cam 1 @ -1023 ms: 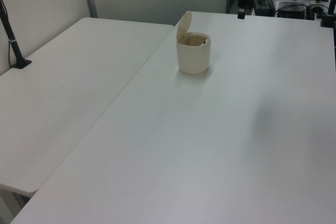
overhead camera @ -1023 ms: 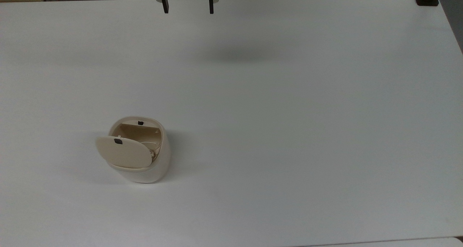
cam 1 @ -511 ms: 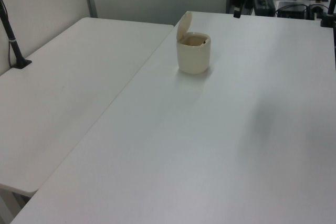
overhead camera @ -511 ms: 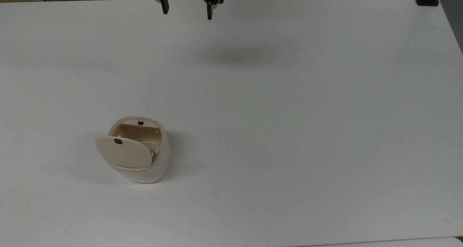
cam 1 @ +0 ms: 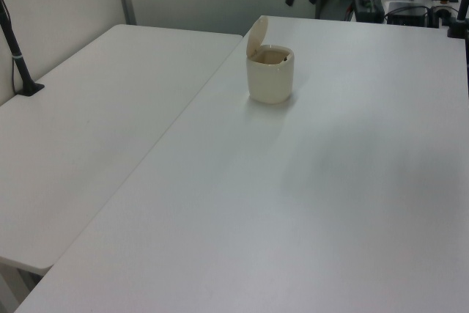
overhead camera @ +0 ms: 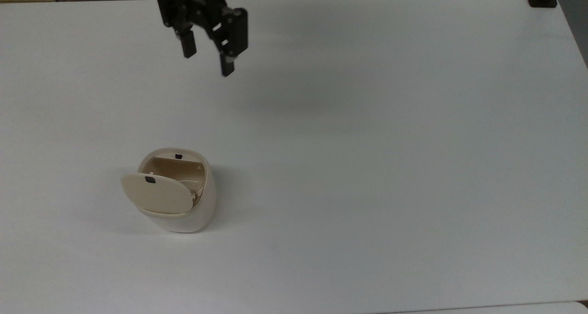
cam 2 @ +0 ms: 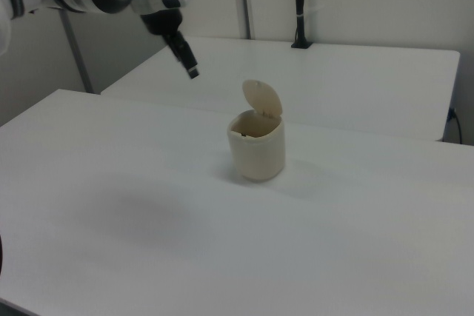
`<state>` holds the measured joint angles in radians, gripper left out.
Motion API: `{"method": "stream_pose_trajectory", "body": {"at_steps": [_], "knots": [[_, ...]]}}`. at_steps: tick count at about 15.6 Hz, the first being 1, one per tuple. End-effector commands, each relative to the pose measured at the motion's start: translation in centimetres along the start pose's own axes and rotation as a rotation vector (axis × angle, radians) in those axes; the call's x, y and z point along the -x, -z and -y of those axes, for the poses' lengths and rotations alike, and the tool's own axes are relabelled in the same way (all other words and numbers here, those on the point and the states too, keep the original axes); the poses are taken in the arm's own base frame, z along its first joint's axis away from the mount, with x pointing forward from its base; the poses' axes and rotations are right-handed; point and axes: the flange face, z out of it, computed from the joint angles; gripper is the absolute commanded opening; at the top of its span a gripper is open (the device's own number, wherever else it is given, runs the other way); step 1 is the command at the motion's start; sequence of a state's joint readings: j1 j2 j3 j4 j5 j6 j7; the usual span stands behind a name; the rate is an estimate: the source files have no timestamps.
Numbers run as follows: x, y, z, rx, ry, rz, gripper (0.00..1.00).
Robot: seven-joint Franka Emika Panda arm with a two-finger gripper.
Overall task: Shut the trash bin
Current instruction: 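Move the gripper down toward the open lid of the cream bin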
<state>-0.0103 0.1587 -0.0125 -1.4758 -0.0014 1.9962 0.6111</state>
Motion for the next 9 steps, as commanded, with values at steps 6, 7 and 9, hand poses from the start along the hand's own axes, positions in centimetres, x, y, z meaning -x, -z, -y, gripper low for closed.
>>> {"method": "stream_pose_trajectory", "body": {"at_steps": [6, 7, 9], "knots": [[-8.2, -5.0, -0.1, -0.202, -0.414, -0.302, 0.0], [-8.8, -5.8, -0.3, -0.229, -0.437, -0.339, 0.0], [-9.2, -7.8, 0.0, -0.255, -0.47, -0.369, 0.0]]}}
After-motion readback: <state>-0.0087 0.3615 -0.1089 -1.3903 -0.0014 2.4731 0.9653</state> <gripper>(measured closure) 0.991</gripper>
